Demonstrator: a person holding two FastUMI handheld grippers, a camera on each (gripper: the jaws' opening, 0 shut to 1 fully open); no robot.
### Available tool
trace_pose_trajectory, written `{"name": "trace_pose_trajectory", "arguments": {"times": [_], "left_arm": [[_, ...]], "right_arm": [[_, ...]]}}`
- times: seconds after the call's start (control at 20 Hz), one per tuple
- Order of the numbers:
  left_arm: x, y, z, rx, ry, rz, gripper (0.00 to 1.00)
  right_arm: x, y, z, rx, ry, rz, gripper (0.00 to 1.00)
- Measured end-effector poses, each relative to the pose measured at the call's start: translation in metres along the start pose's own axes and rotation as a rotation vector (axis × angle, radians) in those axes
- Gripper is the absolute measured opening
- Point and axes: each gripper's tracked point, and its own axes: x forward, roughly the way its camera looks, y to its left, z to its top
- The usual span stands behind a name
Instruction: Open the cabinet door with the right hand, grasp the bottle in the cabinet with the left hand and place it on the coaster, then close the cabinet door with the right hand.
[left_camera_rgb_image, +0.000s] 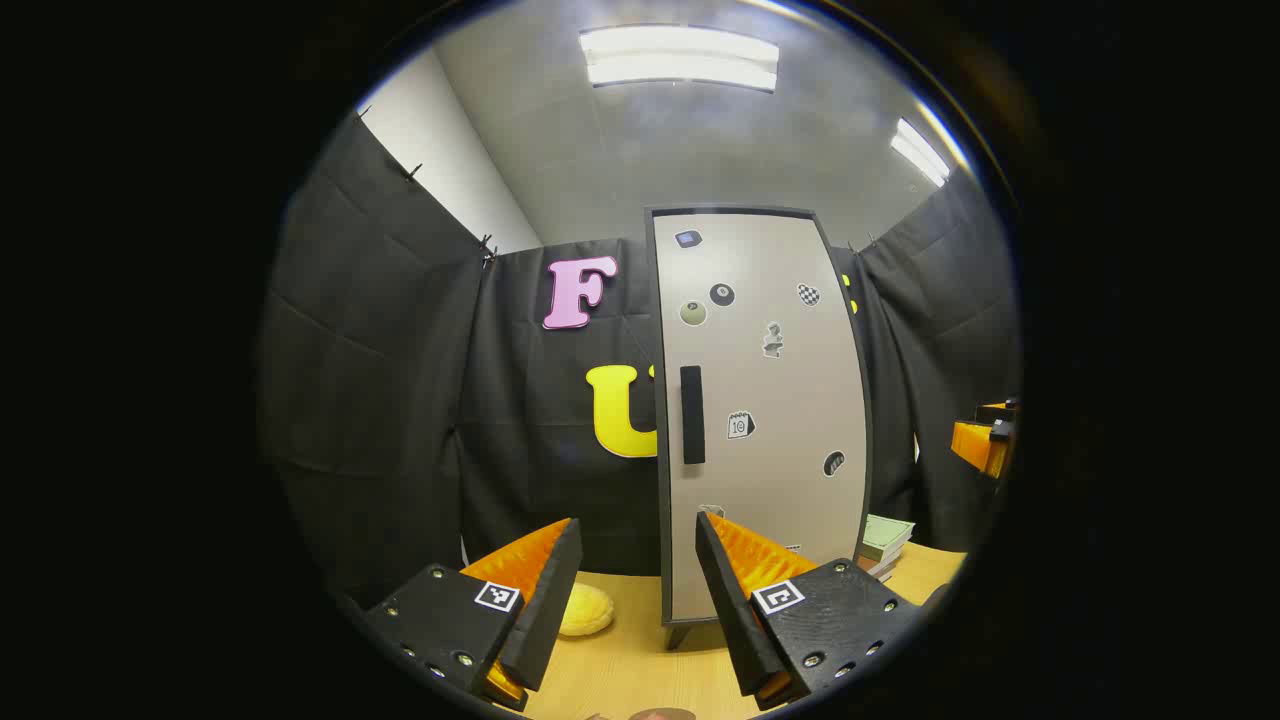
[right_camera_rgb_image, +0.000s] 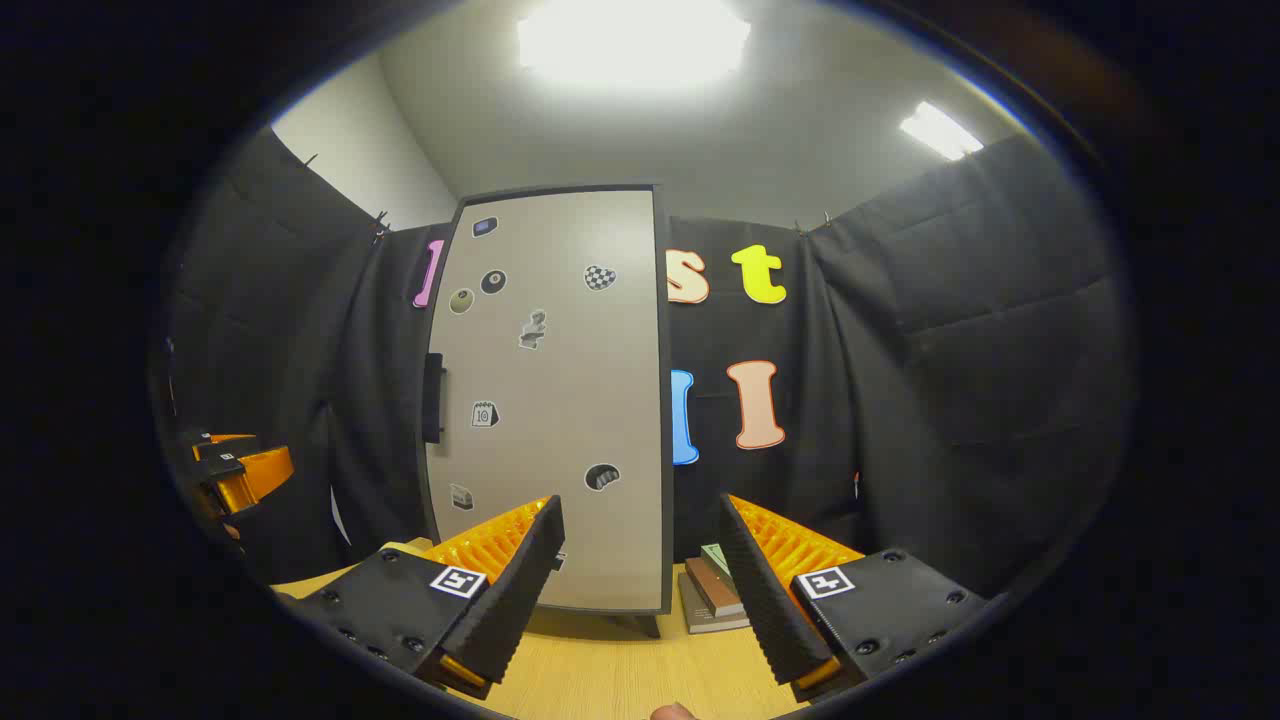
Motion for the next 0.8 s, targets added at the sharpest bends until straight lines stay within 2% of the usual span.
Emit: {"name": "trace_pose_trajectory", "arguments": {"times": [0.8], "left_arm": [[0.0065, 0.0095, 0.0015, 0.02, -0.002, -0.01, 0.67]], "right_arm": [[0.0049, 0.0057, 0.0001, 0.002, 0.003, -0.008, 0.97]]}}
